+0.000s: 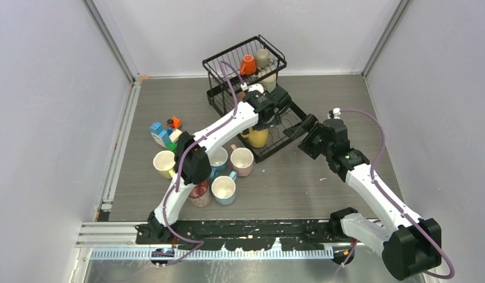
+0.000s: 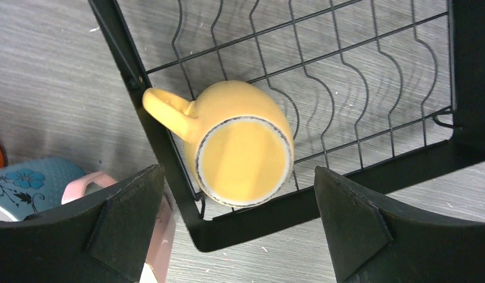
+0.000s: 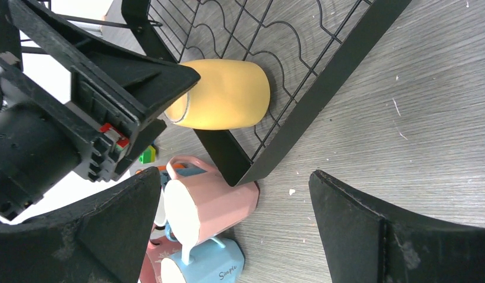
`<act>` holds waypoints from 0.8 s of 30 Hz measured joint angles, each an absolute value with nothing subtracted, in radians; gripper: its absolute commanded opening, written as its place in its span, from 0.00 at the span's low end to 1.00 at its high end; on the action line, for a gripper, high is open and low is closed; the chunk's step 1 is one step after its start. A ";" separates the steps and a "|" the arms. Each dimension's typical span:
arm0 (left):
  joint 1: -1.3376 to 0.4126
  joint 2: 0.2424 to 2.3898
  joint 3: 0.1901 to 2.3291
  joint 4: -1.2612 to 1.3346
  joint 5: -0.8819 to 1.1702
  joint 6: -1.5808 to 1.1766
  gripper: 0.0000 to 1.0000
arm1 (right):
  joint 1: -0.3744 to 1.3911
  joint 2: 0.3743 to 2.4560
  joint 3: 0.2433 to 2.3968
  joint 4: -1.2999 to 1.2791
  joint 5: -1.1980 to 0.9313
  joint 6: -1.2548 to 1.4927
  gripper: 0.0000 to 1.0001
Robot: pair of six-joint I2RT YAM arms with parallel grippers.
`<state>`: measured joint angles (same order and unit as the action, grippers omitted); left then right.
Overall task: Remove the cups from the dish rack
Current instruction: Unload the cup from the dish rack.
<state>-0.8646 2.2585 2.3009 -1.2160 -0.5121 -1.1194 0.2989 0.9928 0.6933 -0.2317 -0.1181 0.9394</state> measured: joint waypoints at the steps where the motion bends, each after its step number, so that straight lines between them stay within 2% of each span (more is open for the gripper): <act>1: -0.865 2.261 2.296 -1.223 -0.513 -1.137 1.00 | 0.299 0.993 0.693 -0.232 -0.118 0.938 1.00; 24: -0.830 2.343 2.278 -1.227 -0.493 -1.273 1.00 | 0.299 0.995 0.693 -0.232 -0.118 0.925 1.00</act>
<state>-0.8303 2.3432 2.2776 -1.2270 -0.4931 -1.2732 0.2989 0.9951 0.6933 -0.2321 -0.1181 0.9249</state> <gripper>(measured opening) 0.996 0.996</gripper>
